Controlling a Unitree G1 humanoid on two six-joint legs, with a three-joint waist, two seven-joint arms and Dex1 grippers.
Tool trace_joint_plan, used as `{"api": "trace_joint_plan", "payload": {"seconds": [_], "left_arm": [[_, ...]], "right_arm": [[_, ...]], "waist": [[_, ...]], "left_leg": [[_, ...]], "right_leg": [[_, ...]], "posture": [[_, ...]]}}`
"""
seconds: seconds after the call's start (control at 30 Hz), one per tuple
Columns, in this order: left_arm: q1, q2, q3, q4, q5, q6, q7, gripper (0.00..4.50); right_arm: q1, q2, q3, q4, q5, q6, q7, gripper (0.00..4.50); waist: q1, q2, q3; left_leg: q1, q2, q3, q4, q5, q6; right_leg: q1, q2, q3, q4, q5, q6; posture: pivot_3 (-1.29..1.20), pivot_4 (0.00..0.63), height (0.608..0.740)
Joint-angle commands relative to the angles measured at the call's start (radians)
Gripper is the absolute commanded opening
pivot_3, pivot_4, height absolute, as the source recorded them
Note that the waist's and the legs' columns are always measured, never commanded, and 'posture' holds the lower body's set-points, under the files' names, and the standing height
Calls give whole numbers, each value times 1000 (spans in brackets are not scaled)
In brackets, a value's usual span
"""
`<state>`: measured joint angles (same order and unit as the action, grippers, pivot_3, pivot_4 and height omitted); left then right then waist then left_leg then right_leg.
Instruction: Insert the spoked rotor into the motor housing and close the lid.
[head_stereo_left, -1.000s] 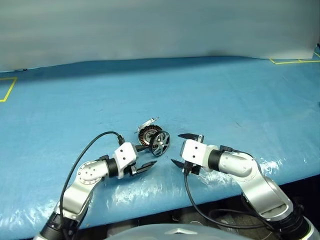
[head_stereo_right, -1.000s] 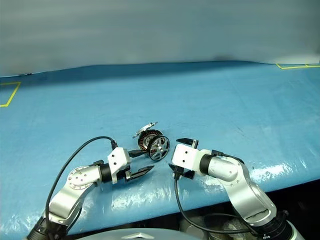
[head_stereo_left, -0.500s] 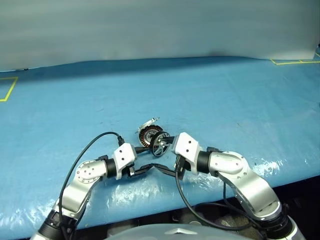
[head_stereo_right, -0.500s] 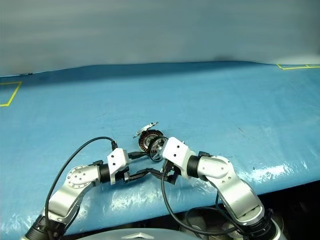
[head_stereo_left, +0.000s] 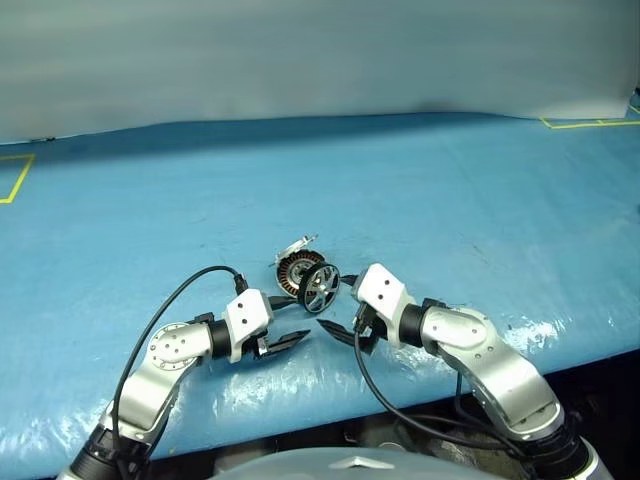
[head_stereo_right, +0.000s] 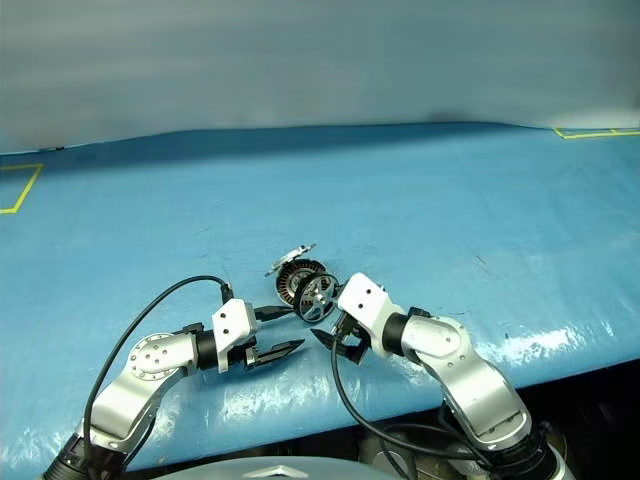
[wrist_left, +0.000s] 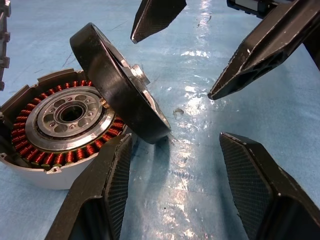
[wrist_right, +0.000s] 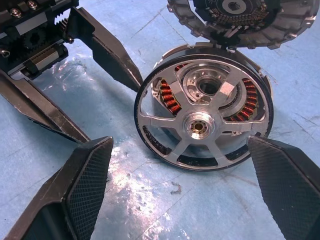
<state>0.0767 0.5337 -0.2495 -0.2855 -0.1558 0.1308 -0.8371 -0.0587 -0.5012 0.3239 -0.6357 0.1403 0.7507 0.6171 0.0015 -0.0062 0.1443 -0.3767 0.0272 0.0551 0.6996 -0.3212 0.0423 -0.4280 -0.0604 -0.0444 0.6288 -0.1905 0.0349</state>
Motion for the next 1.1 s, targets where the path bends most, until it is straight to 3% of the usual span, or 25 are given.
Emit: {"api": "trace_joint_plan", "payload": {"seconds": [0.03, 0.73, 0.97, 1.1], "left_arm": [[-3, -1, -6, -41, -3, -7, 0, 2952], [-12, 1, -9, -15, 24, -12, 5, 2952], [24, 10, 3, 61, 33, -105, -9, 2952], [28, 12, 9, 132, 38, -175, -19, 2916]], "right_arm": [[-8, 21, 8, -5, -7, -25, -31, 4500], [-49, 61, 32, 82, -25, -100, -58, 4500], [-52, 58, 68, 92, -44, -114, -51, 4500], [-58, 63, 78, 91, -51, -124, -49, 3572]], "waist": [[0, 0, 0], [0, 0, 0], [-1, 0, 0], [-1, 0, 0]], "left_leg": [[0, 0, 0, 0, 0, 0], [0, 0, 0, 0, 0, 0], [0, 0, 0, 0, 0, 0], [0, 0, 0, 0, 0, 0]], "right_leg": [[0, 0, 0, 0, 0, 0], [0, 0, 0, 0, 0, 0], [0, 0, 0, 0, 0, 0], [0, 0, 0, 0, 0, 0]], "posture": [[0, 150, 740], [0, 150, 740], [0, 150, 740], [0, 150, 740]]}}
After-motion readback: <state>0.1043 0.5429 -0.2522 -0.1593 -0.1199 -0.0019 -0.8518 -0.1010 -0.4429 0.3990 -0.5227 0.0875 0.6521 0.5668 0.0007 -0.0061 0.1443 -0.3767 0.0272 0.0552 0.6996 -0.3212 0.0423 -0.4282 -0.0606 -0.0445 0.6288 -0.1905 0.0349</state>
